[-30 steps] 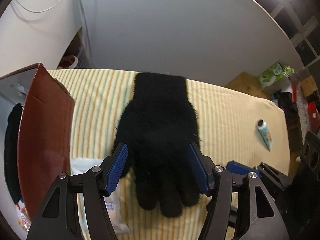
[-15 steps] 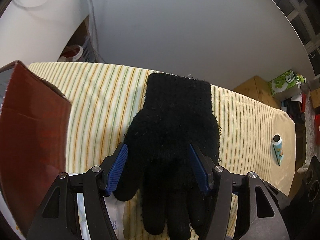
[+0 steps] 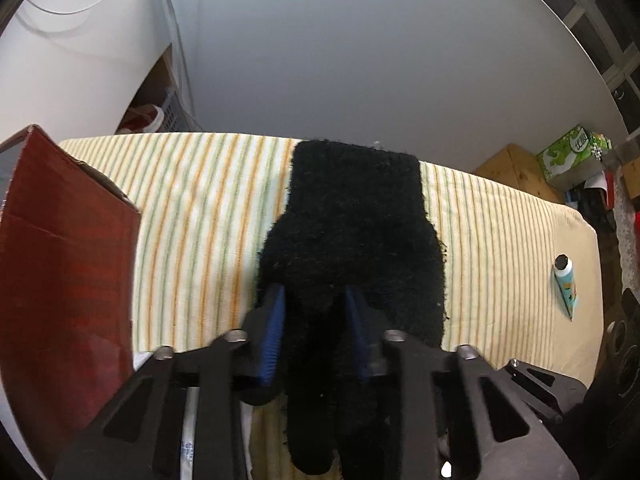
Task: Organize soft objects
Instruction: 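Close both grippers on the black knit glove, then lift the glove with both grippers and carry it over the shoebox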
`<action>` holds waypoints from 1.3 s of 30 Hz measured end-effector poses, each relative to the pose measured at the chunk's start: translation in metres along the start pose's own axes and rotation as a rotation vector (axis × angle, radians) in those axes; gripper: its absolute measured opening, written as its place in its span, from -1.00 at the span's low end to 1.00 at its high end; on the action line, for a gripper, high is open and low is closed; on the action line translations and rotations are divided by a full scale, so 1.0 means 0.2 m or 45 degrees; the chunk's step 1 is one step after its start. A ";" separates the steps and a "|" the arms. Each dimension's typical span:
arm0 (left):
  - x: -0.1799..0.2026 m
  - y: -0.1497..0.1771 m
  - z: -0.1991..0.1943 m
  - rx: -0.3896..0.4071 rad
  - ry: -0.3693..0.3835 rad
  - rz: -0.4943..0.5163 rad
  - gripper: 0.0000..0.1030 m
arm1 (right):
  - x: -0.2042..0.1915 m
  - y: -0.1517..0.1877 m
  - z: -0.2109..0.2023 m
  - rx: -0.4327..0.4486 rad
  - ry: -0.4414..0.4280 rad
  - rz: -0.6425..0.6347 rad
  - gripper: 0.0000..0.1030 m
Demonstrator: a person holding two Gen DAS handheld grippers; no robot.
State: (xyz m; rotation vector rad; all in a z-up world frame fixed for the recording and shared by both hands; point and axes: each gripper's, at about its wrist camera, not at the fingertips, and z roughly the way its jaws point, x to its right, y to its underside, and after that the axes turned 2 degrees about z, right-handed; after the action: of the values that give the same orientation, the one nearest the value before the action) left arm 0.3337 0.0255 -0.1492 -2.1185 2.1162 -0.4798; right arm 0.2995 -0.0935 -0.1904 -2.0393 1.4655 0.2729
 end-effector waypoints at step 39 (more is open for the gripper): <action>-0.02 0.21 -0.66 0.333 0.168 0.056 -0.88 | -0.40 0.05 -0.47 0.276 0.026 -0.172 -0.73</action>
State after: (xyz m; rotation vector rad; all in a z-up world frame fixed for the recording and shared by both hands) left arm 0.2554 0.0484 -0.0378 -1.9398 2.0290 -0.8608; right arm 0.2451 -0.0875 -0.0795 -1.9578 1.3011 0.0360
